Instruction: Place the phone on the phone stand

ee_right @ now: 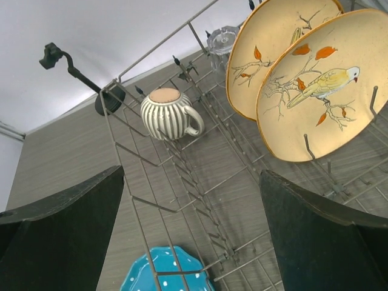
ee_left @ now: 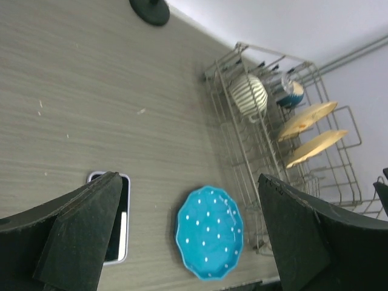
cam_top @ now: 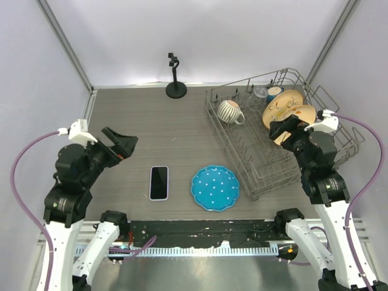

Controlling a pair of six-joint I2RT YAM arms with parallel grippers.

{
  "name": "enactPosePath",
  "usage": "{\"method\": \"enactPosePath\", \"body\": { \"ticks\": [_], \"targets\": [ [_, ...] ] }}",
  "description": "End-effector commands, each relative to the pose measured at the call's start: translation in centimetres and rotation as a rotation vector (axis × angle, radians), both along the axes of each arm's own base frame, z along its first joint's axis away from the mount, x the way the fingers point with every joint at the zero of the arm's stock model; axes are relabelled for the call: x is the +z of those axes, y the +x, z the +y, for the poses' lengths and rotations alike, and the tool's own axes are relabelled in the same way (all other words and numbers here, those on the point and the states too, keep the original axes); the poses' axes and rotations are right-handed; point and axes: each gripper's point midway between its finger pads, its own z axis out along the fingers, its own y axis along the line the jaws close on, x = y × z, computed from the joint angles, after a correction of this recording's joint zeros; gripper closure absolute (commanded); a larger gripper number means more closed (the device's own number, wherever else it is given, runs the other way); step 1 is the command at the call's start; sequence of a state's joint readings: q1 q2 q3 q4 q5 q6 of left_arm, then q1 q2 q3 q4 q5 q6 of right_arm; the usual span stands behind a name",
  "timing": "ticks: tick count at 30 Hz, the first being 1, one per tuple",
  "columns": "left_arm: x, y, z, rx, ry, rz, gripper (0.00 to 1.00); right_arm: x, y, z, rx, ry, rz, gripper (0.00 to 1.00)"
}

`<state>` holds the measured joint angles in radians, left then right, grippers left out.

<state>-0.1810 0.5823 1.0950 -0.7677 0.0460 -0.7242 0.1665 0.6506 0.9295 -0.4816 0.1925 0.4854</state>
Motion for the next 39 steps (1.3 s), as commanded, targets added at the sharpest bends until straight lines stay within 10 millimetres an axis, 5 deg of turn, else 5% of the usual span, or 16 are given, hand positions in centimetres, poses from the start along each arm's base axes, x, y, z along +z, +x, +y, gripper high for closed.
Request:
{"method": "enactPosePath", "body": {
  "ticks": [1, 11, 16, 20, 22, 27, 33, 39],
  "targets": [
    [-2.8, 0.7, -2.1, -0.094, -0.04, 0.111, 0.0, 0.1, 0.2, 0.3, 0.021, -0.004, -0.007, 0.01],
    [-10.9, 2.9, -5.4, -0.217, -0.123, 0.398, 0.02, -2.7, 1.0, 6.6, 0.372, 0.019, 0.07, 0.01],
    [-12.6, 2.6, -6.9, -0.301, -0.167, 0.428, 0.04, 0.2, 0.0, 11.5, 0.54, 0.053, -0.007, 0.01],
    [-11.4, 3.2, -8.5, -0.378, -0.247, 0.341, 0.04, 2.7, -1.3, 17.1, 0.694, 0.103, -0.062, 0.01],
    [-10.7, 3.6, -9.2, -0.402, -0.308, 0.311, 0.03, 2.7, -1.1, 19.3, 0.732, 0.109, -0.065, 0.01],
    [-9.8, 4.9, -9.8, -0.397, -0.388, 0.263, 0.04, 2.1, -4.3, 25.5, 0.879, 0.072, -0.068, 0.01],
    [-10.6, 6.9, -9.4, -0.323, -0.433, 0.245, 0.03, 0.2, -4.6, 27.1, 0.904, 0.028, -0.041, 0.01],
    [-11.0, 10.7, -9.0, -0.224, -0.479, 0.248, 0.02, -0.7, -4.4, 25.5, 0.865, -0.049, -0.046, 0.01]
  ]
}}
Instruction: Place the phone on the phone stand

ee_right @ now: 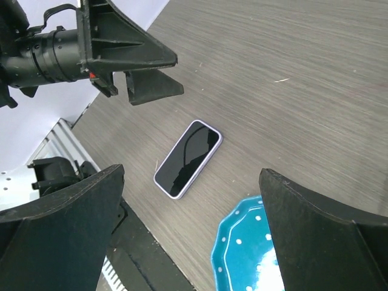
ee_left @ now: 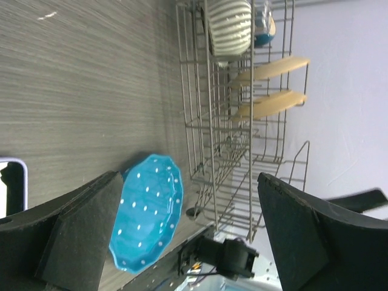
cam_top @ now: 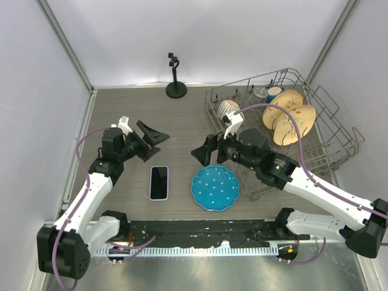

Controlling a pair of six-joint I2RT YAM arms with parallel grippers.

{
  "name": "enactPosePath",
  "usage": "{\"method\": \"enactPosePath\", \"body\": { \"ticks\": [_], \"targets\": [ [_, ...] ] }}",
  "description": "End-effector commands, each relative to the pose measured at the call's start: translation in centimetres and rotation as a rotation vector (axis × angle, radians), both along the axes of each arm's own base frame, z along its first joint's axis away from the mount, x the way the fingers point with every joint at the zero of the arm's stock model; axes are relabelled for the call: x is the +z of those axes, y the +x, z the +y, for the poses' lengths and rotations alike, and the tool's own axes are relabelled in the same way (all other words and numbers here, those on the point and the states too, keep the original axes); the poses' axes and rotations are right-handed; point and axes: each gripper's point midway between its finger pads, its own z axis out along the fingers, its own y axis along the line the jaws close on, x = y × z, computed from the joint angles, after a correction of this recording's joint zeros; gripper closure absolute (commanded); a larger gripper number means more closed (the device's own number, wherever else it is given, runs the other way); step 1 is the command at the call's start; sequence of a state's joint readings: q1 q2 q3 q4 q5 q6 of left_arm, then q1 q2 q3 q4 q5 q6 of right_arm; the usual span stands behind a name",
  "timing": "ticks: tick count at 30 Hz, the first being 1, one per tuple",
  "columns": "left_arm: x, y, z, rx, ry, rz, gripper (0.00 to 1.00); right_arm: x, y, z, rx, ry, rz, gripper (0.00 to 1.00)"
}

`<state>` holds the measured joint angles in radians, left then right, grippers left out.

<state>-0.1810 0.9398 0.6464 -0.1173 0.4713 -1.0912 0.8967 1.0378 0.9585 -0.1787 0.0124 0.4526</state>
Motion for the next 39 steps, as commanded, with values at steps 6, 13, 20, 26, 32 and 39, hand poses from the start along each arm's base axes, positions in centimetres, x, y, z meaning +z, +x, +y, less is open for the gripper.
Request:
{"method": "enactPosePath", "body": {
  "ticks": [6, 13, 20, 26, 32, 39],
  "targets": [
    [4.2, 8.9, -1.0, 0.106, -0.168, -0.116, 0.02, 3.3, 0.4, -3.3, -0.092, -0.008, -0.16, 0.01],
    [3.9, 15.7, -1.8, 0.132, -0.215, -0.139, 0.06, 3.9, 1.4, -7.0, -0.249, -0.086, -0.188, 0.01],
    [4.7, 23.1, -2.6, 0.137, -0.33, -0.155, 0.04, 2.8, 2.9, -10.9, -0.42, -0.224, -0.202, 0.01],
    [5.6, 29.2, -1.6, 0.199, -0.492, -0.285, 0.0, 3.7, 3.9, -14.1, -0.504, -0.207, -0.207, 0.01],
    [5.7, 34.6, 0.1, 0.29, -0.349, -0.372, 0.0, 4.1, 3.8, -16.4, -0.557, -0.226, -0.209, 0.01],
    [3.6, 39.7, 1.2, 0.285, -0.33, -0.368, 0.05, 3.7, 3.8, -17.8, -0.611, -0.266, -0.22, 0.01]
  ]
}}
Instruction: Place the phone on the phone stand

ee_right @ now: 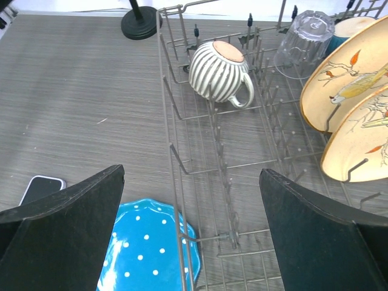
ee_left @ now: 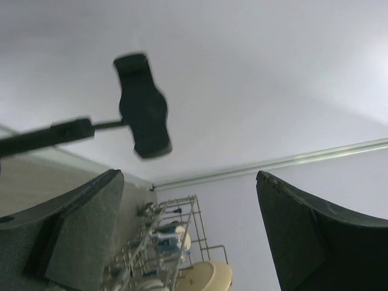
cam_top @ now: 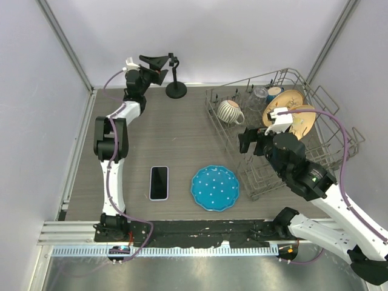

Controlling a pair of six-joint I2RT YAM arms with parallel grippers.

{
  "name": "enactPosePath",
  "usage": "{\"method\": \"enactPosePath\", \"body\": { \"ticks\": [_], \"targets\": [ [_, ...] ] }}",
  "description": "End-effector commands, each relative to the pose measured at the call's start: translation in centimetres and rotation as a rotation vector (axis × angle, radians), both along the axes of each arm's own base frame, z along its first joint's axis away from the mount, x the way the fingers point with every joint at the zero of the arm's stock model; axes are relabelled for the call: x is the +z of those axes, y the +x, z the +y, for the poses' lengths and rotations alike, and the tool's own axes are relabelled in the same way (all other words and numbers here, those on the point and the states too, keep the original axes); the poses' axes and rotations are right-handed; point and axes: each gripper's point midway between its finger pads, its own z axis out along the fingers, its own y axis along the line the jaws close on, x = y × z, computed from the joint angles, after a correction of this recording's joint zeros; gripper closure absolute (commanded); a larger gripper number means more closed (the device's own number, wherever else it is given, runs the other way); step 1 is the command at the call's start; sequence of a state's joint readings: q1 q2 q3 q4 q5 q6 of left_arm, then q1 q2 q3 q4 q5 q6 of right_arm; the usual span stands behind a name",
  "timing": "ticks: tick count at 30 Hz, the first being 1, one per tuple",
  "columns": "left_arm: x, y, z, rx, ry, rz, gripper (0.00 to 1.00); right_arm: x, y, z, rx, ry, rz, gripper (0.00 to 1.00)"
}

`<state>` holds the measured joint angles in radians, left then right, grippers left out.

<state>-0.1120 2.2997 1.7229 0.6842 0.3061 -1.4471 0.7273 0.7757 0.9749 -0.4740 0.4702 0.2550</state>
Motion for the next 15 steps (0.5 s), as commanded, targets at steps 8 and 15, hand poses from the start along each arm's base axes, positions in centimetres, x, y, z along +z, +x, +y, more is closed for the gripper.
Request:
{"method": "enactPosePath", "body": {
  "ticks": [8, 15],
  "targets": [
    [-2.6, 4.7, 1.0, -0.022, -0.021, 0.015, 0.05, 2.2, 0.9, -1.2, -0.069, -0.021, -0.059, 0.01],
    [-3.0, 5.6, 0.0, -0.083, -0.043, 0.006, 0.15, 1.6, 1.0, -1.0, -0.074, -0.017, -0.045, 0.01]
  ]
}}
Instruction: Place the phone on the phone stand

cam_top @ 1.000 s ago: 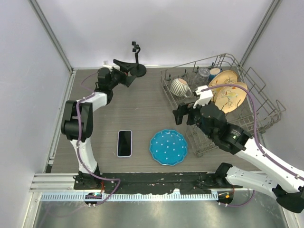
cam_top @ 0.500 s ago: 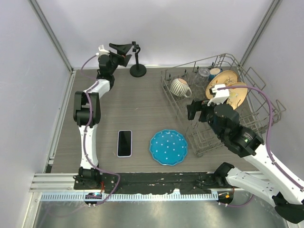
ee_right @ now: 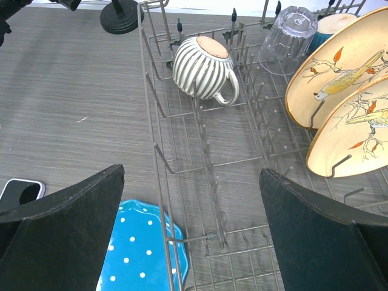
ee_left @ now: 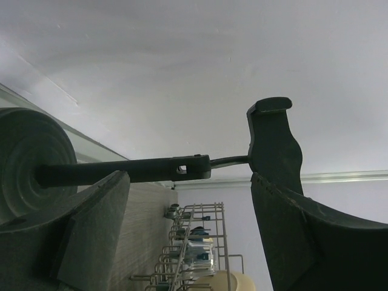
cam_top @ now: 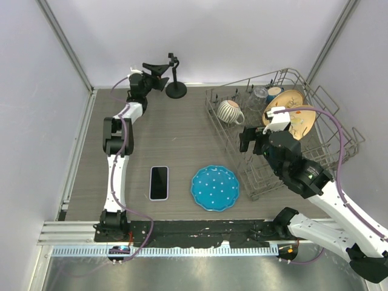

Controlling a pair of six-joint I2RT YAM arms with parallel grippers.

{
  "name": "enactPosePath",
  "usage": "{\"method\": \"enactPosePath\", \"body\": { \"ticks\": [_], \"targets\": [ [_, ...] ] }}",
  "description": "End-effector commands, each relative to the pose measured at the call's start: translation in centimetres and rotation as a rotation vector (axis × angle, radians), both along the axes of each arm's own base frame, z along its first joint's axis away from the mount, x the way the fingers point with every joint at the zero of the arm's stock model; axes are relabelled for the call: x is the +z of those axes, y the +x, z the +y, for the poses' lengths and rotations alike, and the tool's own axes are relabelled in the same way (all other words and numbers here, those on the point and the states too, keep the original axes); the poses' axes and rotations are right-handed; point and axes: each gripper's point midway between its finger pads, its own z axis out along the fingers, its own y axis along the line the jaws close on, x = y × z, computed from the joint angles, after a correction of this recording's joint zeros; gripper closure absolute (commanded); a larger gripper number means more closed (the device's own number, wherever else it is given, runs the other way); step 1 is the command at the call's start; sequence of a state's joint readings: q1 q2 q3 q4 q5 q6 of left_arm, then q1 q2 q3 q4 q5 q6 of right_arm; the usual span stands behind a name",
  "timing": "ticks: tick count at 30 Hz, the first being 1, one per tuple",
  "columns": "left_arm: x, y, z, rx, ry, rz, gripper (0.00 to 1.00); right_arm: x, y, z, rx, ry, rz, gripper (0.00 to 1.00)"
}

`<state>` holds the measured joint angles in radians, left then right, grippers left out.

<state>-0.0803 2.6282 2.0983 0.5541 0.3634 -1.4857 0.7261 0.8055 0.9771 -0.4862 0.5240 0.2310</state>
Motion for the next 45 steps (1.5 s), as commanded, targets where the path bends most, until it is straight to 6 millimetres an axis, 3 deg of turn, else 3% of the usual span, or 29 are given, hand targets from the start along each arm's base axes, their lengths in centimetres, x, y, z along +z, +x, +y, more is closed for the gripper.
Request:
{"method": "enactPosePath", "body": {
  "ticks": [1, 6, 9, 13, 20, 26, 34, 37, 43, 45],
  "targets": [
    [4.3, -0.1, -0.7, -0.053, -0.027, -0.092, 0.11, 2.3, 0.5, -0.2, -0.024, 0.04, -0.058, 0.01],
    [5.0, -0.4, -0.5, -0.043, -0.051, -0.102, 0.04, 2.1, 0.5, -0.1, -0.022, 0.039, -0.052, 0.01],
    [5.5, -0.6, 0.1, -0.015, -0.089, -0.095, 0.13, 2.1, 0.6, -0.1, -0.023, 0.038, -0.052, 0.01],
    [6.7, -0.8, 0.4, -0.006, -0.114, -0.1, 0.15, 2.1, 0.6, -0.1, -0.025, 0.033, -0.052, 0.01],
    [9.6, -1.6, 1.0, 0.032, -0.11, -0.142, 0.0, 2.1, 0.4, -0.2, -0.022, 0.036, -0.056, 0.01],
    [11.1, -2.0, 0.7, 0.029, -0.113, -0.175, 0.03, 2.2, 0.3, -0.3, -0.02, 0.04, -0.062, 0.01],
    [9.8, -1.8, -2.5, -0.055, -0.062, -0.149, 0.0, 2.3, 0.2, -0.3, -0.017, 0.047, -0.069, 0.01],
    [9.3, -1.6, -3.0, -0.065, -0.062, -0.136, 0.04, 2.2, 0.2, -0.3, -0.019, 0.045, -0.068, 0.01],
    [8.8, -1.5, -3.5, -0.067, -0.059, -0.123, 0.03, 2.2, 0.2, -0.5, -0.025, 0.047, -0.072, 0.01],
    [8.9, -1.5, -3.5, -0.065, -0.055, -0.121, 0.09, 2.2, 0.2, -0.4, -0.022, 0.044, -0.074, 0.01]
  ]
}}
